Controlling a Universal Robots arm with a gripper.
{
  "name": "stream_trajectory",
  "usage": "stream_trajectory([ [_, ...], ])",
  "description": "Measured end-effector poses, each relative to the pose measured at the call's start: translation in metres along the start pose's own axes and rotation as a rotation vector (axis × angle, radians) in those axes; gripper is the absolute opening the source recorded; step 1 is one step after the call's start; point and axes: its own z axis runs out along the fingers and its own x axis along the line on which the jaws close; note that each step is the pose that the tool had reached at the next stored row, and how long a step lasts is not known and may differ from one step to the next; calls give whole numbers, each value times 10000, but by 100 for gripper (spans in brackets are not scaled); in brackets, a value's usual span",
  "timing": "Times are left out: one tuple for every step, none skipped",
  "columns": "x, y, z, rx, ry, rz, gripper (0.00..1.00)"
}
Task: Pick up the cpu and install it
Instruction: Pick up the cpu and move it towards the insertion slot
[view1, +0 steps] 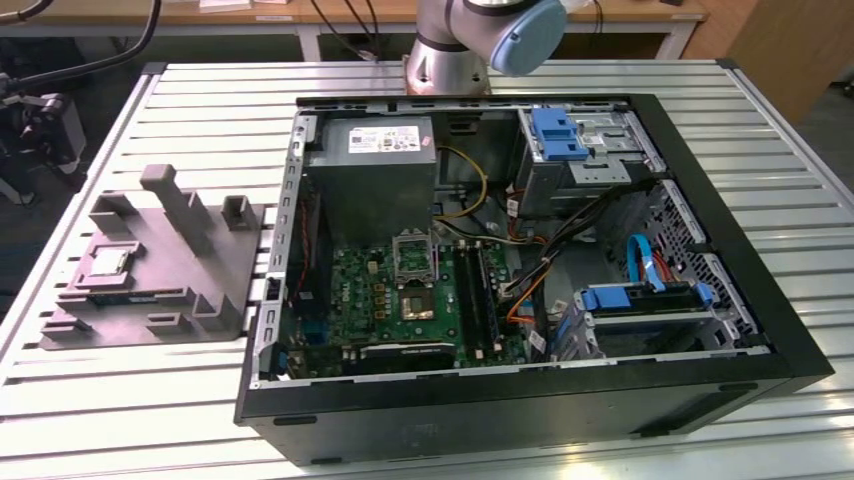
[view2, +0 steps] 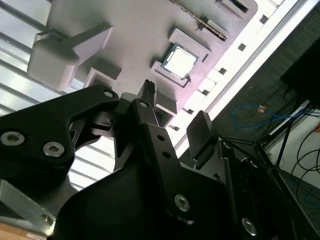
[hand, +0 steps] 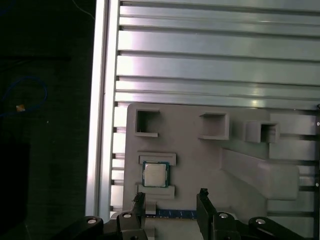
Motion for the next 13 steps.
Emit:
stream_trajectory([
  [0,-4,14,1,7,0,53],
  [0,-9,26,0,18,0,53],
  [1,-14,34,1,26,0,53],
  [1,-18,41,1,28,0,53],
  [1,-18,43,3,29,1,53],
  [1,-18,46,6,30,1,53],
  [1,-19,51,7,28,1,53],
  [2,-20,58,6,27,1,53],
  [1,-21,64,7,28,0,53],
  [1,-21,67,8,31,0,53],
  [2,-21,68,8,31,1,53],
  [2,-21,68,9,33,1,53],
  [2,-21,69,9,32,1,53],
])
